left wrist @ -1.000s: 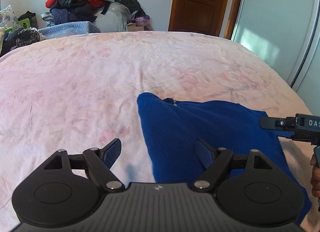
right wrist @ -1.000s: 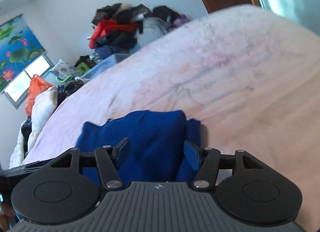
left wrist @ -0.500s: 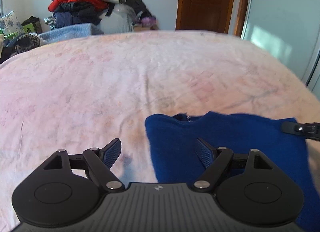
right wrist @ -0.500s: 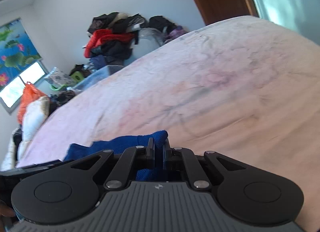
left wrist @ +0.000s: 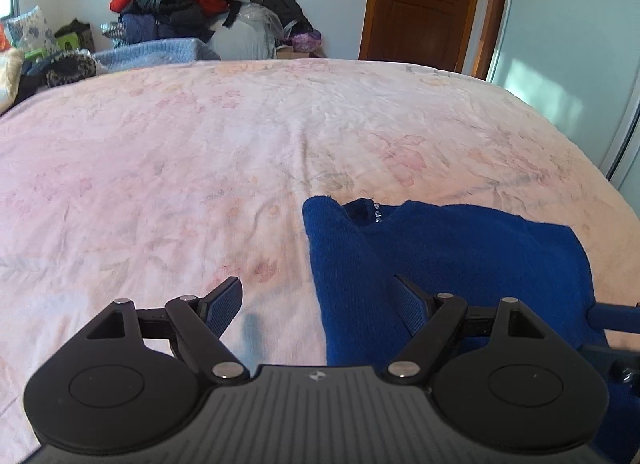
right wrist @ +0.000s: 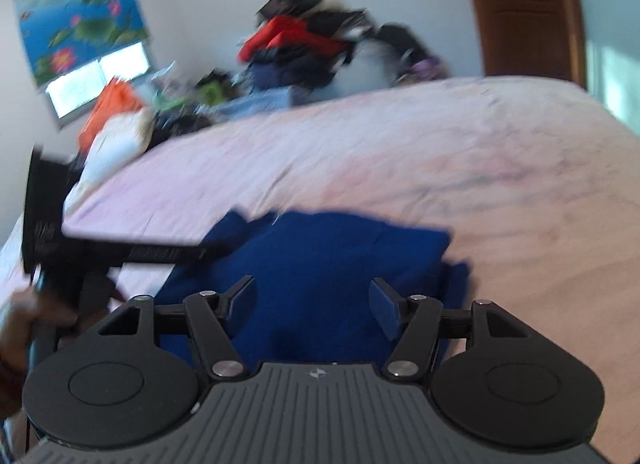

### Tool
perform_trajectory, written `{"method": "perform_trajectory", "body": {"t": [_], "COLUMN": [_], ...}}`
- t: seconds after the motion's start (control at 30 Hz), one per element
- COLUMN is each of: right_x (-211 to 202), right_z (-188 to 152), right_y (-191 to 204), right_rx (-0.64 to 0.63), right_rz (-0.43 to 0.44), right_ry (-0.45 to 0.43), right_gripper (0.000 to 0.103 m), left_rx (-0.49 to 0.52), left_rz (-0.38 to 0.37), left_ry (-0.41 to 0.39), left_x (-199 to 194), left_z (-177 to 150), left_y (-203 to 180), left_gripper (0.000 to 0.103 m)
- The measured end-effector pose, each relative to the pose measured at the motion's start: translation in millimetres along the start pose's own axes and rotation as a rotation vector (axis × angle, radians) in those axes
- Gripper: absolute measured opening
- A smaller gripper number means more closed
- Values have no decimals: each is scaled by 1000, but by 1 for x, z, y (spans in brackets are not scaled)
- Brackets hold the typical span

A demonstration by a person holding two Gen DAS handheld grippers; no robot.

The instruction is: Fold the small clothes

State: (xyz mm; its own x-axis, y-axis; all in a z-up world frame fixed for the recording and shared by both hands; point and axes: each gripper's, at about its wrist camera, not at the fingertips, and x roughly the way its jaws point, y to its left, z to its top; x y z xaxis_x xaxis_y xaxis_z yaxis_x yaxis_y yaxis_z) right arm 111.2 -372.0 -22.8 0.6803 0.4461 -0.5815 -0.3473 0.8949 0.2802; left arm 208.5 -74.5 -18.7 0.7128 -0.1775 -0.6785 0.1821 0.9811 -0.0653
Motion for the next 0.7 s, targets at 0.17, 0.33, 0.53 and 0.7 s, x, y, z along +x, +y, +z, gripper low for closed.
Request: {"method": "perform_trajectory", "body": {"t": [0.17,0.33,0.53,0.7], "right_x": [-5,-32,-43,-53], "right_z": [-21,-36,-58,-70], "right_y": [-8,-17,-16,-10], "right_rx": [48,169,190,195], "right_rz": [-119,-71,-71,-38], "right_ry": [30,-31,11,2], "right_gripper": [70,70,70,59], "left_rx": [23,34,42,45], "left_rz": [21,31,28,26], "left_ry": [-37,-47,-41,-39], "left_x": [-17,-30,-42,-52], "left_z": [-7,-15,-26,-33], "left_y": [-3,-5,-8,-9], "left_gripper": [81,82,82,82]}}
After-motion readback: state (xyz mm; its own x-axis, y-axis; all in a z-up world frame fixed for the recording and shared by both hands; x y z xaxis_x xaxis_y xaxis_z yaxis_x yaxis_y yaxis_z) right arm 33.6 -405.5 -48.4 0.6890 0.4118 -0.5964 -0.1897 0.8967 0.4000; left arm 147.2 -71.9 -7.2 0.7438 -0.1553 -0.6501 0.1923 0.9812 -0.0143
